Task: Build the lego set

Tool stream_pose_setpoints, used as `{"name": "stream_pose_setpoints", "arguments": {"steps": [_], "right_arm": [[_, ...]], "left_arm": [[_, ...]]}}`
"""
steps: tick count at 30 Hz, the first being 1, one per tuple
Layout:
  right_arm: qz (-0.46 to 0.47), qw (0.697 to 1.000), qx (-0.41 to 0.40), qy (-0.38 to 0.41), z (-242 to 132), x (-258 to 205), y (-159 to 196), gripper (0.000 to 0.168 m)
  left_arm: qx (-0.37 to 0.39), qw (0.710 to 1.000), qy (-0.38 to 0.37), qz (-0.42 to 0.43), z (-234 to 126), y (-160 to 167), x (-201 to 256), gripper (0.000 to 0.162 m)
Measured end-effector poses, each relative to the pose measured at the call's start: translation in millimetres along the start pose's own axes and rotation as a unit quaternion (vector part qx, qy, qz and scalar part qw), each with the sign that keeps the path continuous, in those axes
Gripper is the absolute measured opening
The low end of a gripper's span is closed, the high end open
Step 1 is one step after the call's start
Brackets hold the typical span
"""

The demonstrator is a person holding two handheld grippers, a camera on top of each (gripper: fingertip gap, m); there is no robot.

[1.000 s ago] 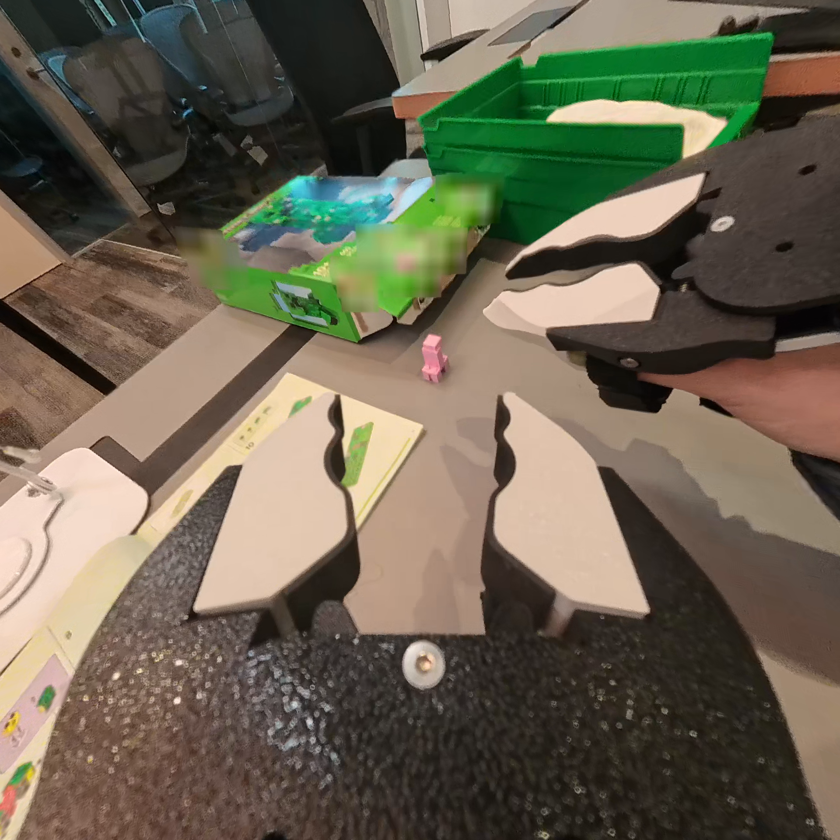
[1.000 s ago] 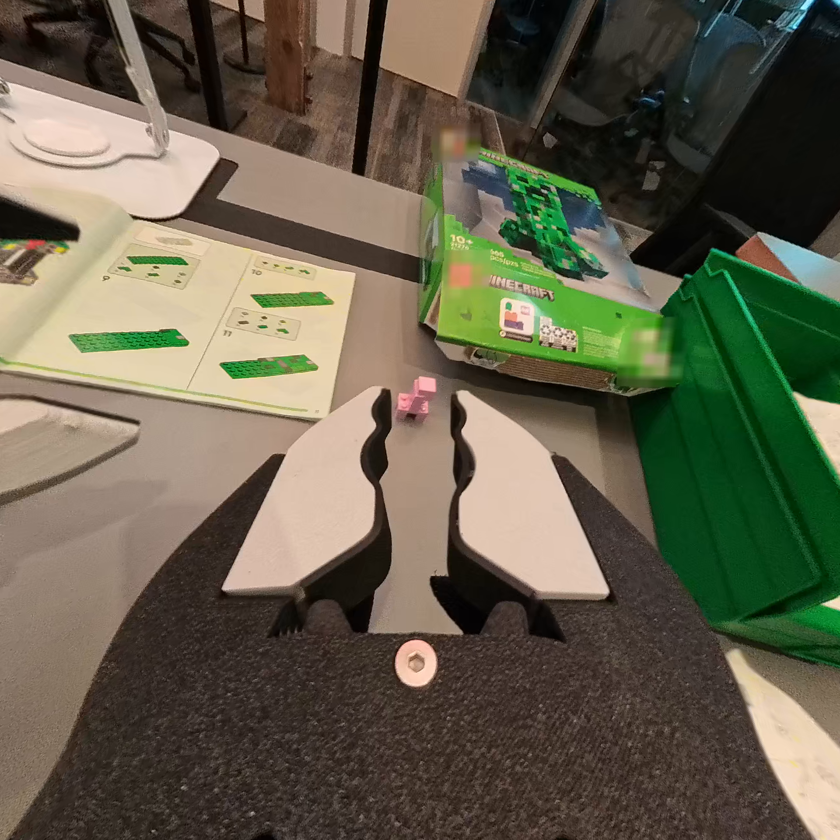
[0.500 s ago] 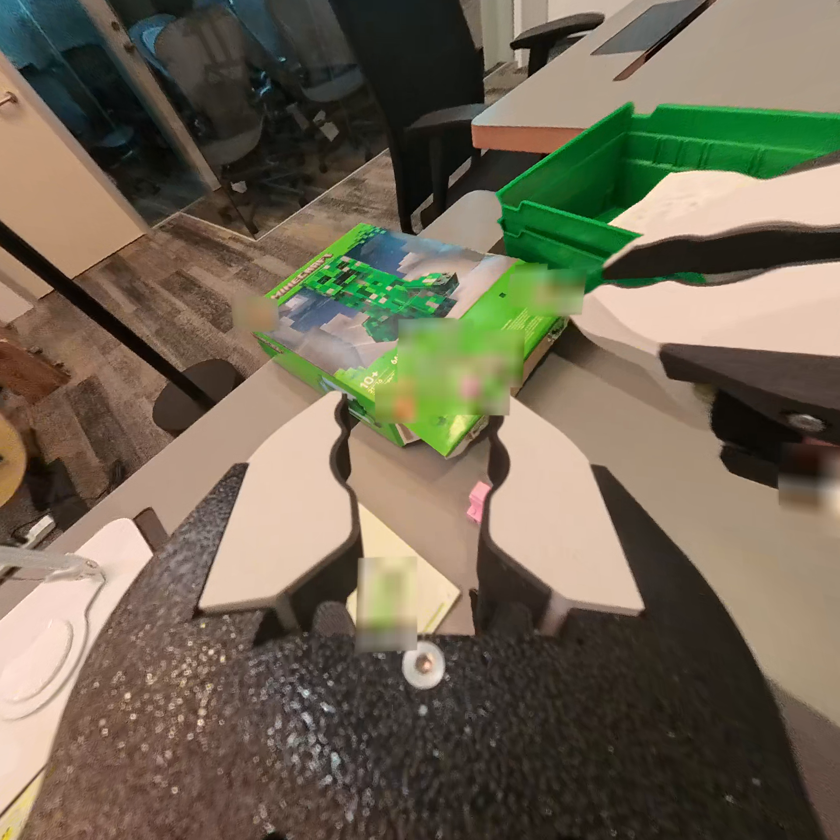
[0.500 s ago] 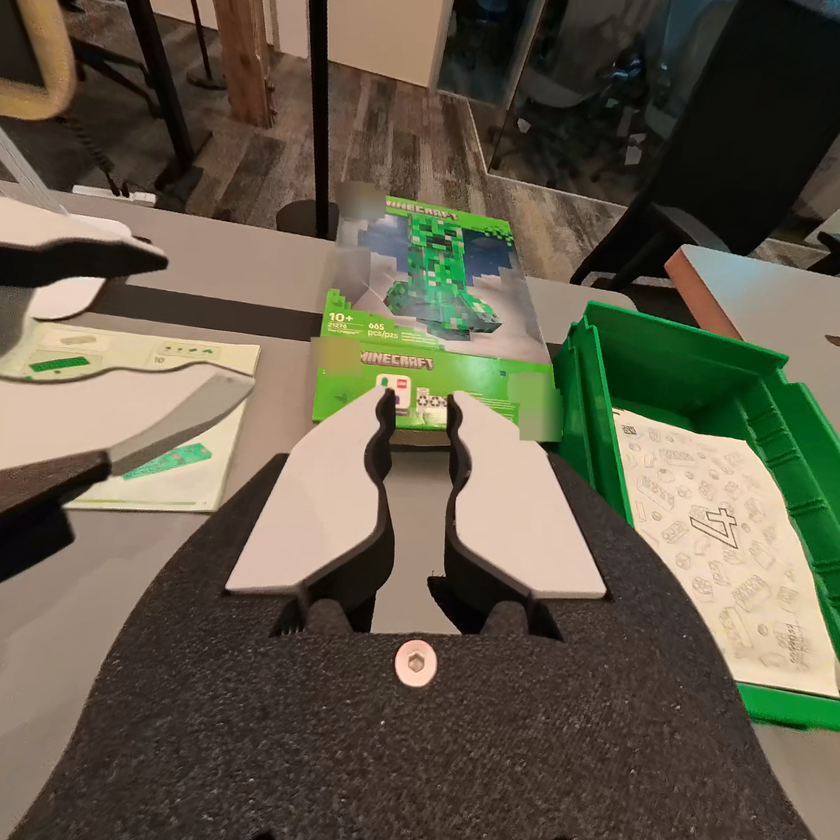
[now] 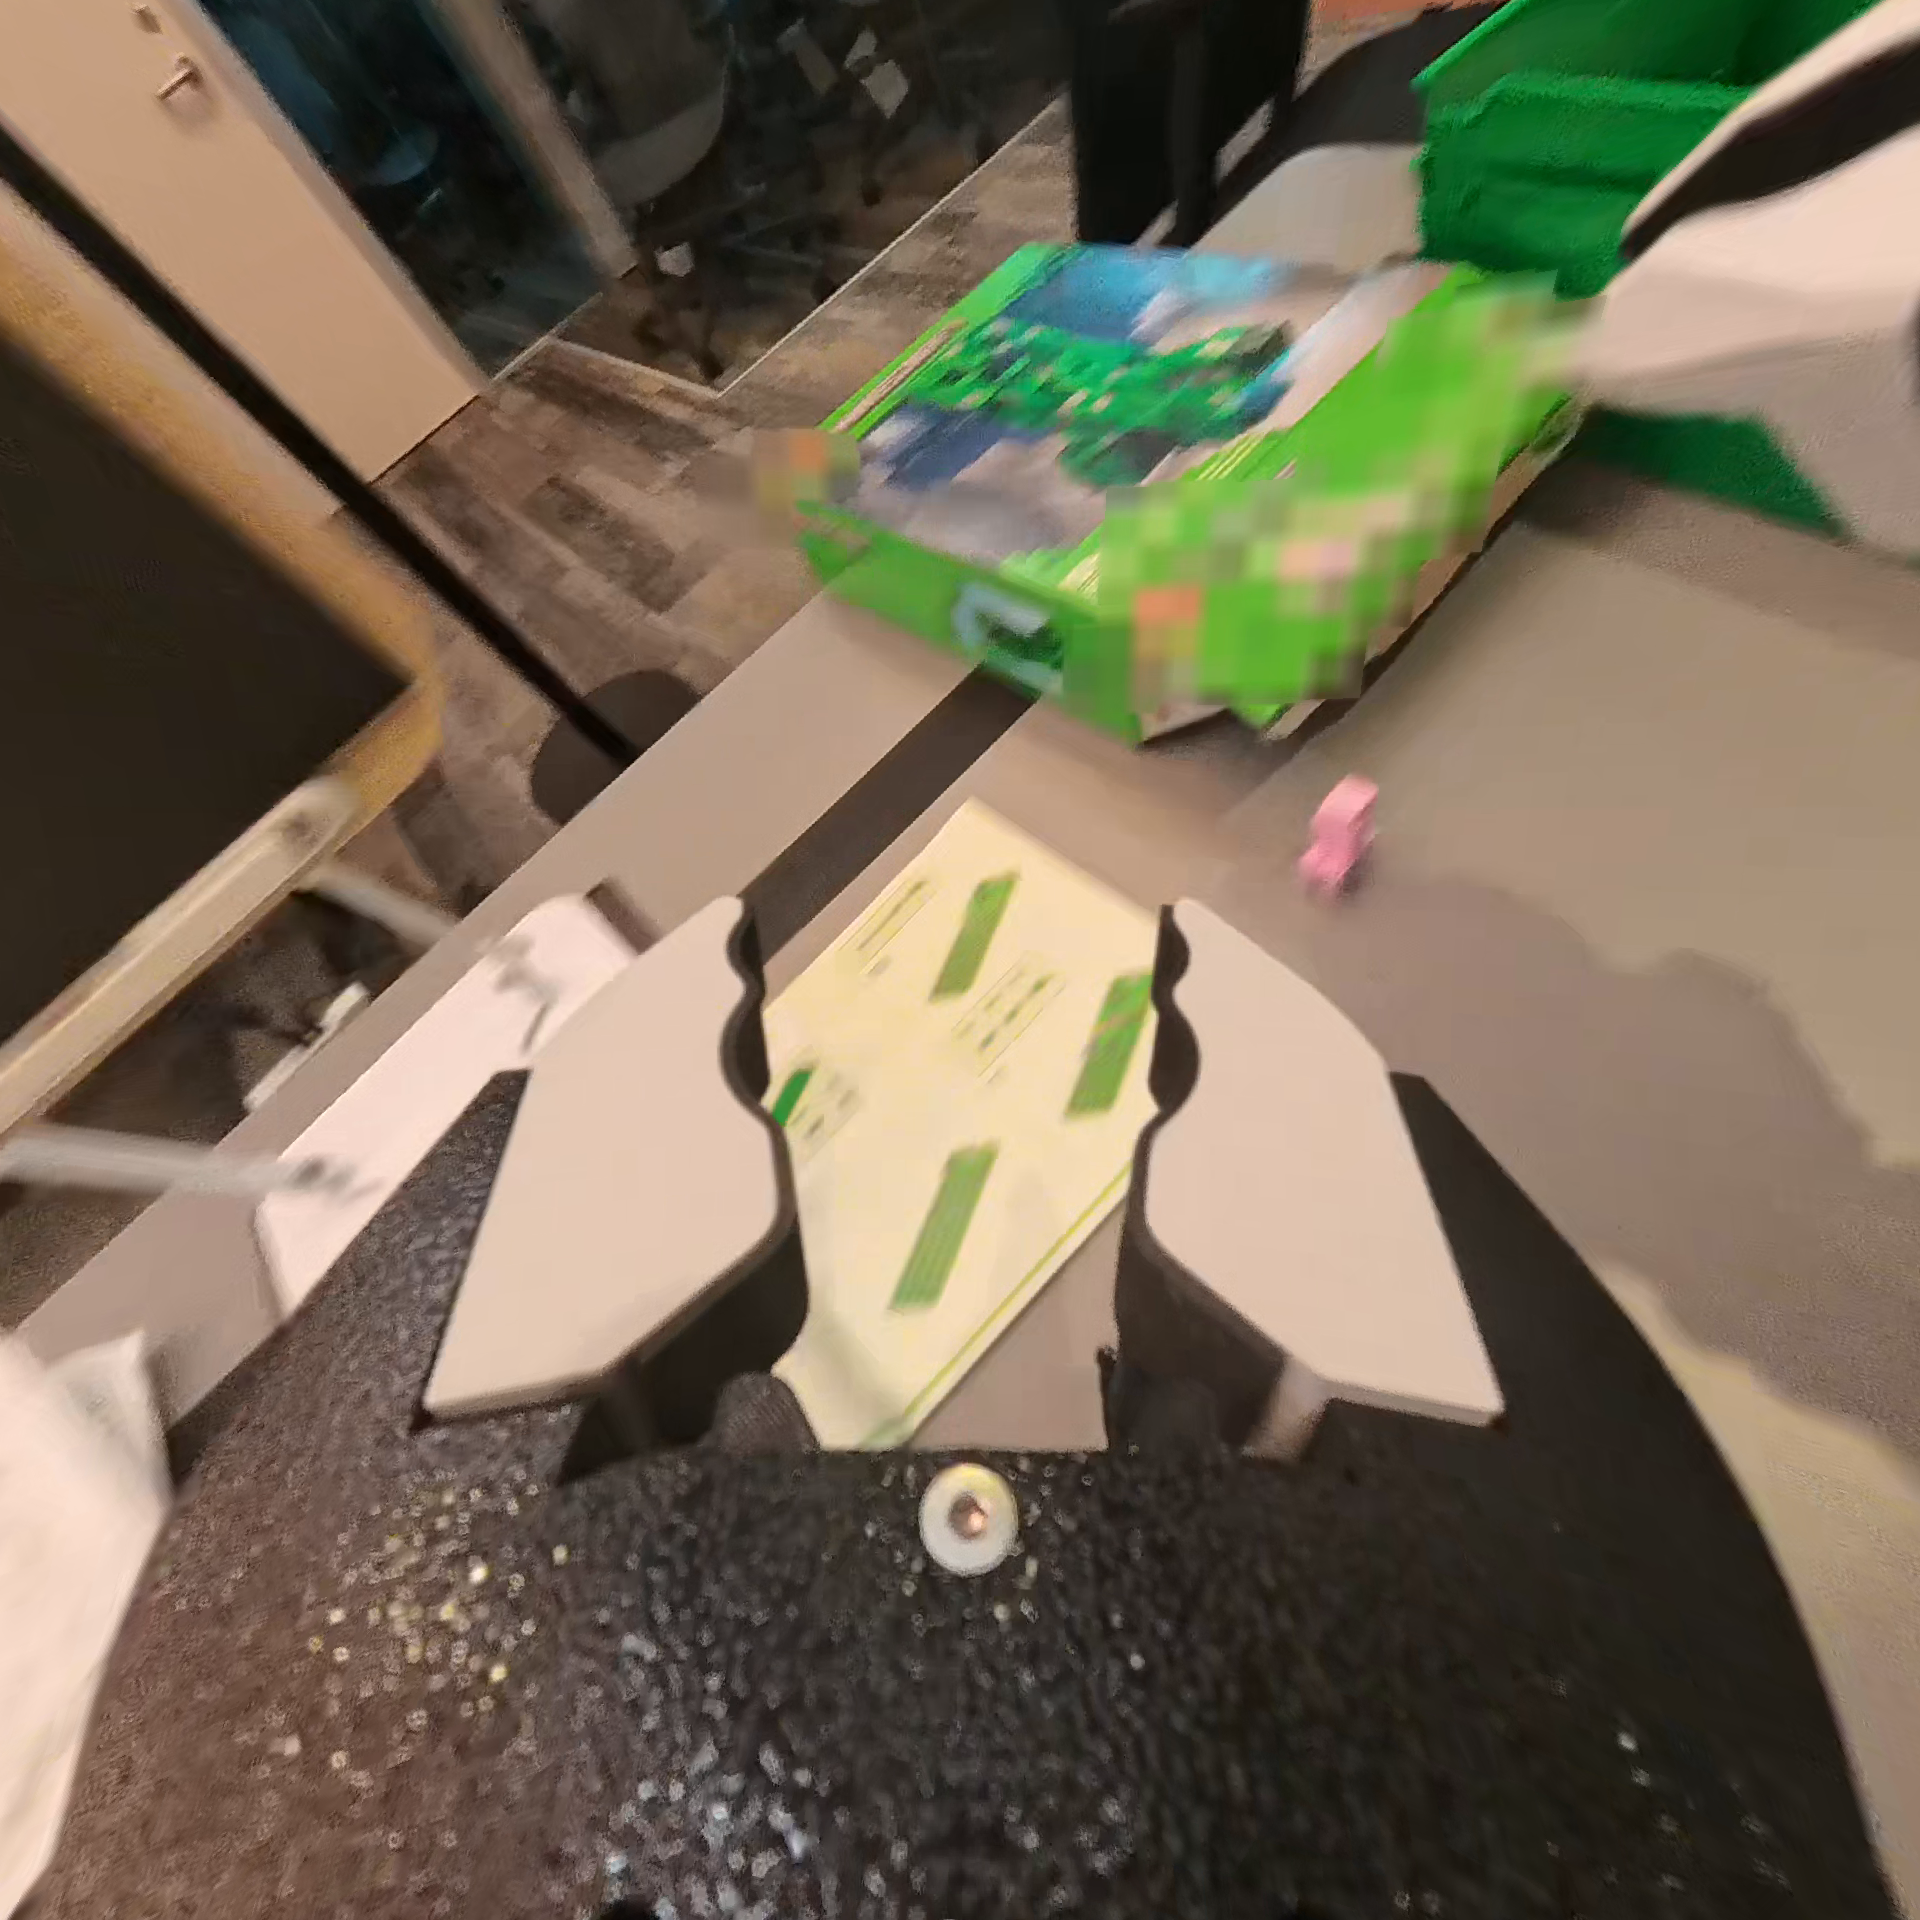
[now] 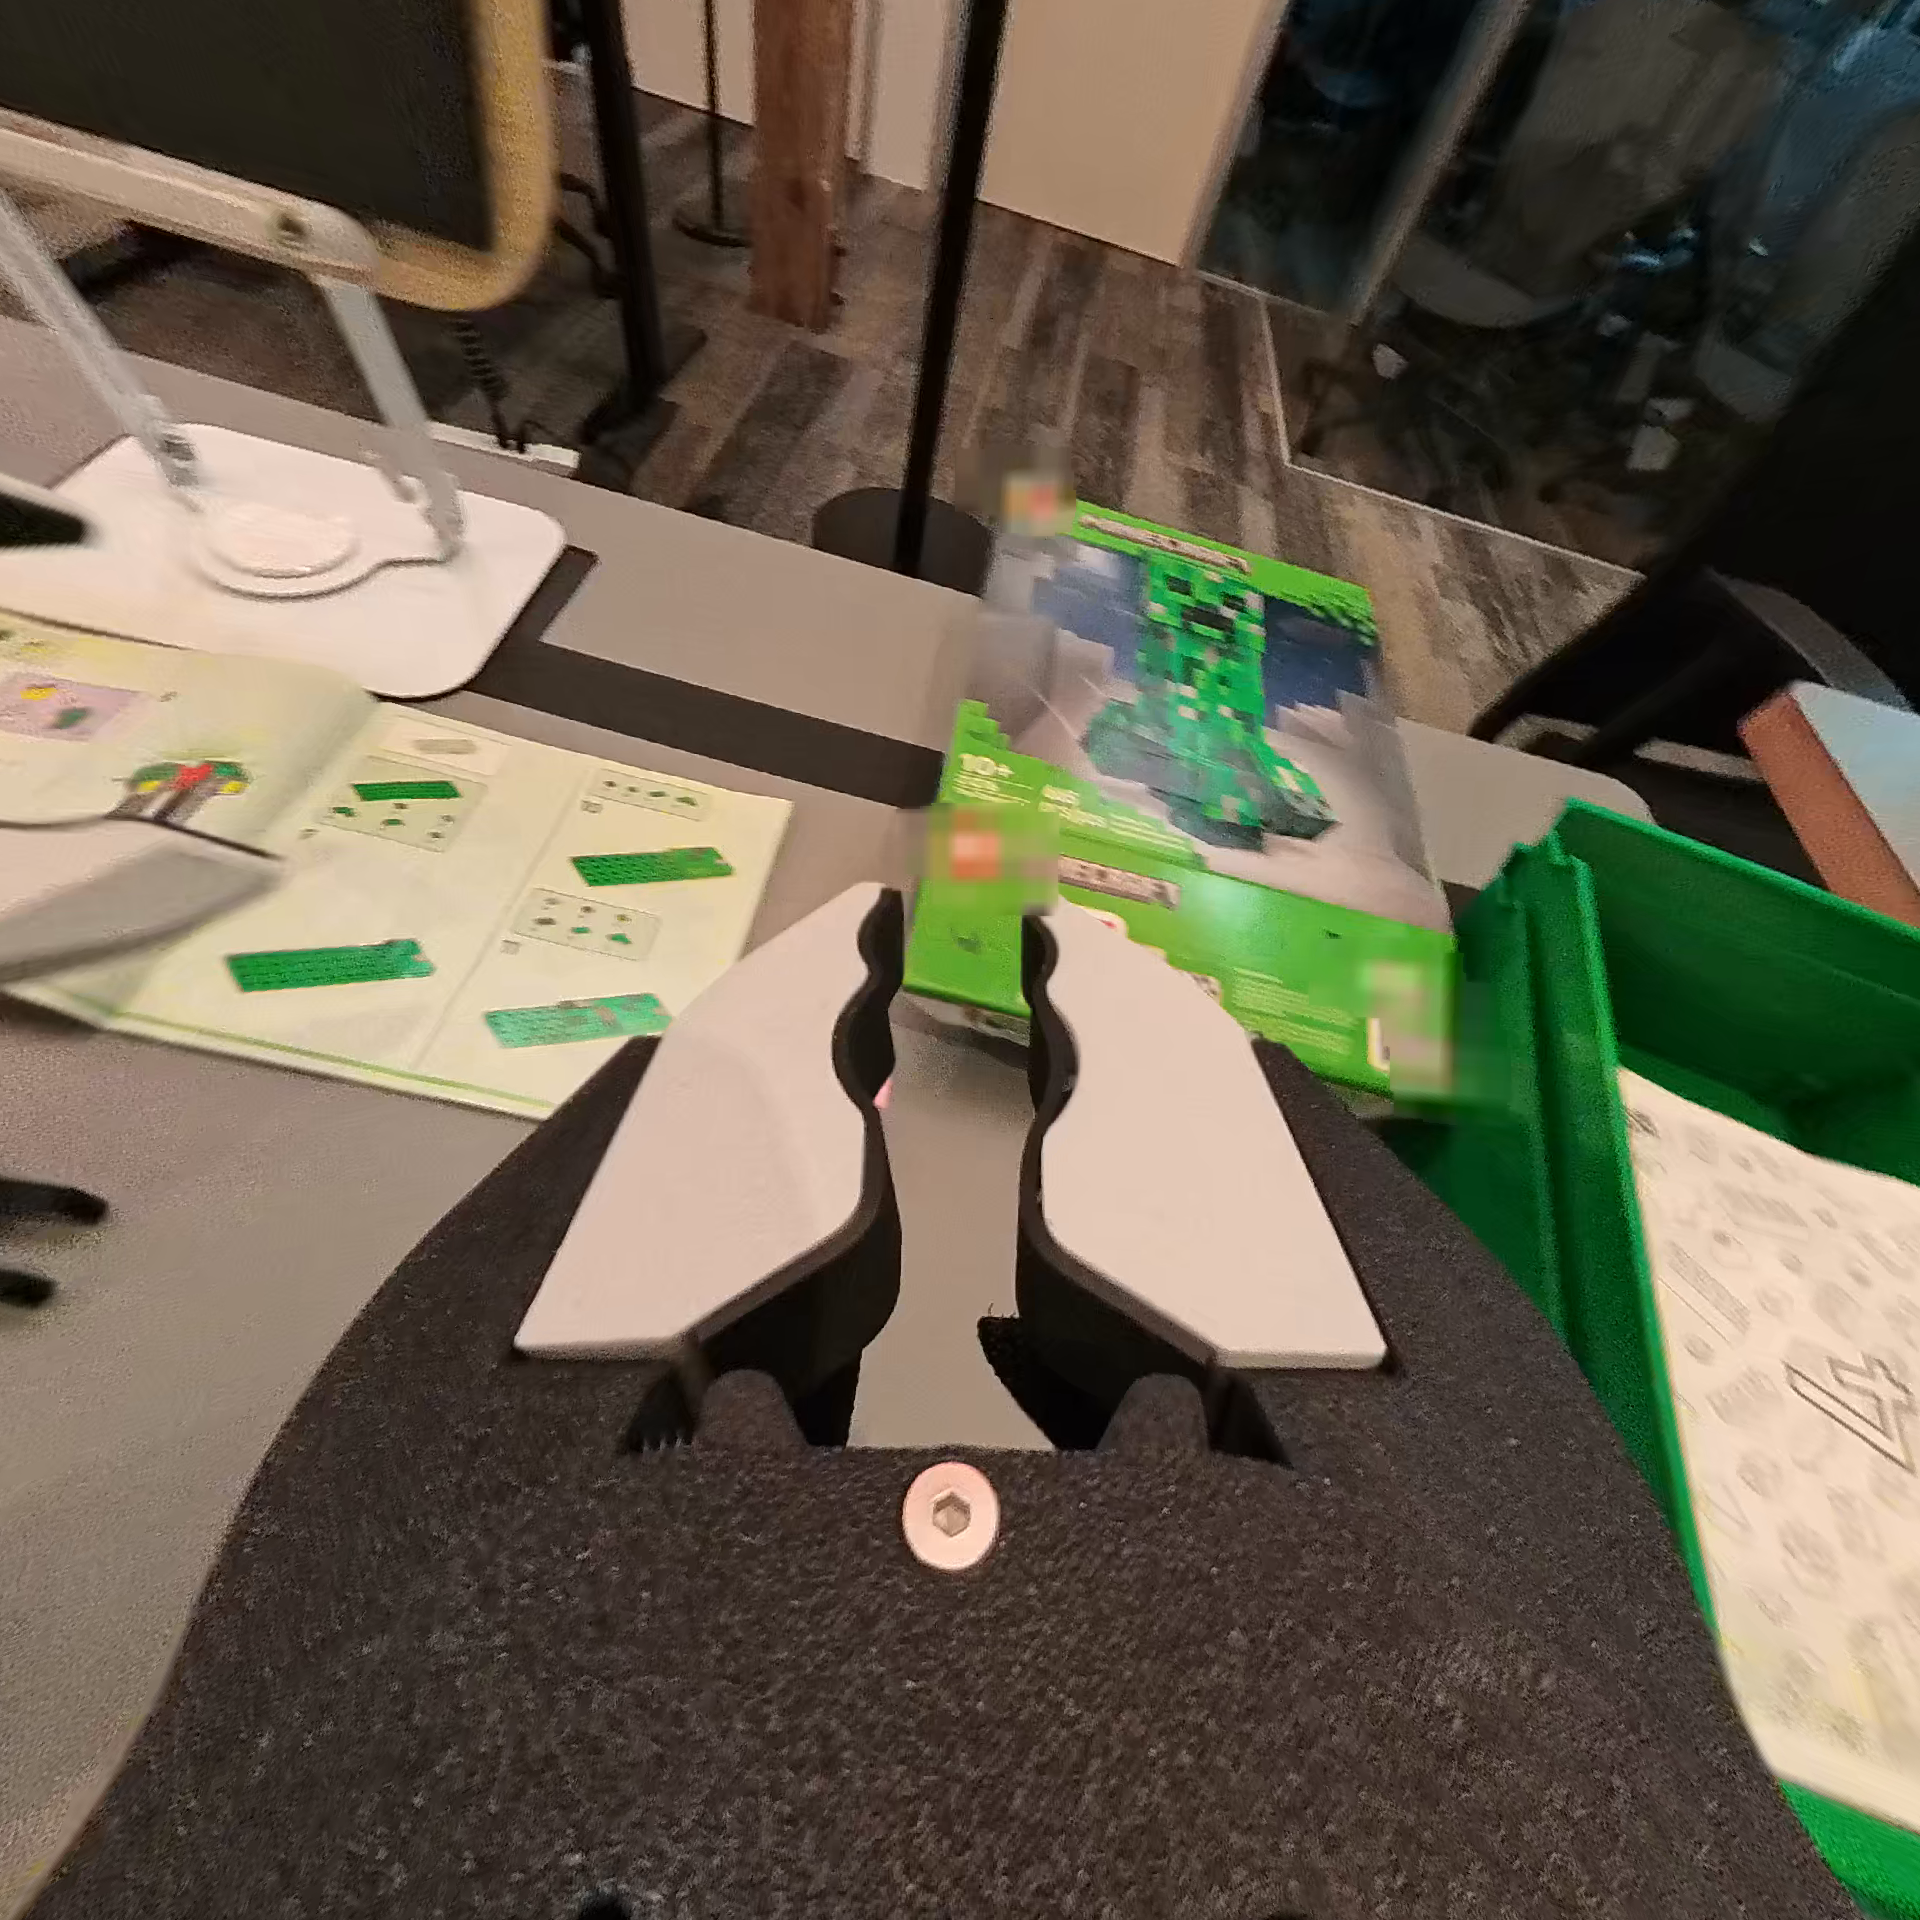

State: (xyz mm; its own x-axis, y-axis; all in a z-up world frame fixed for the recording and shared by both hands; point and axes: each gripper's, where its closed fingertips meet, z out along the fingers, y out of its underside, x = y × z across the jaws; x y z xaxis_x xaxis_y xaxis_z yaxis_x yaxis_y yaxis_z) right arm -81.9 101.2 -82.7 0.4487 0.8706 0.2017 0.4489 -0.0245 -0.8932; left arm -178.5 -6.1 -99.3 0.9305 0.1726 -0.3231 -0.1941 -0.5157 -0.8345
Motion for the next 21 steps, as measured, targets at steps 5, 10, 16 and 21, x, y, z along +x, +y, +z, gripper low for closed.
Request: {"name": "stream_pose_setpoints", "arguments": {"steps": [5,10,16,21], "right_arm": [[-0.048,0.994,-0.003,-0.093,17.4,-67.0,-4.5,0.022],[-0.104,0.913,-0.011,-0.395,2.2,-194.1,15.2,0.03],[-0.242,0.833,-0.115,-0.483,6.5,-261.5,117.0,0.03],[-0.254,0.827,-0.094,-0.493,12.5,-277.1,134.2,0.029]], "left_arm": [[-0.051,0.998,-0.026,-0.034,-71.6,91.4,-62.9,0.074],[-0.07,0.996,-0.017,-0.061,-113.7,162.4,-75.0,0.076],[-0.052,0.994,0.004,-0.098,-145.2,198.1,-71.8,0.074],[-0.07,0.992,0.019,-0.101,-157.3,227.6,-65.2,0.074]]}}
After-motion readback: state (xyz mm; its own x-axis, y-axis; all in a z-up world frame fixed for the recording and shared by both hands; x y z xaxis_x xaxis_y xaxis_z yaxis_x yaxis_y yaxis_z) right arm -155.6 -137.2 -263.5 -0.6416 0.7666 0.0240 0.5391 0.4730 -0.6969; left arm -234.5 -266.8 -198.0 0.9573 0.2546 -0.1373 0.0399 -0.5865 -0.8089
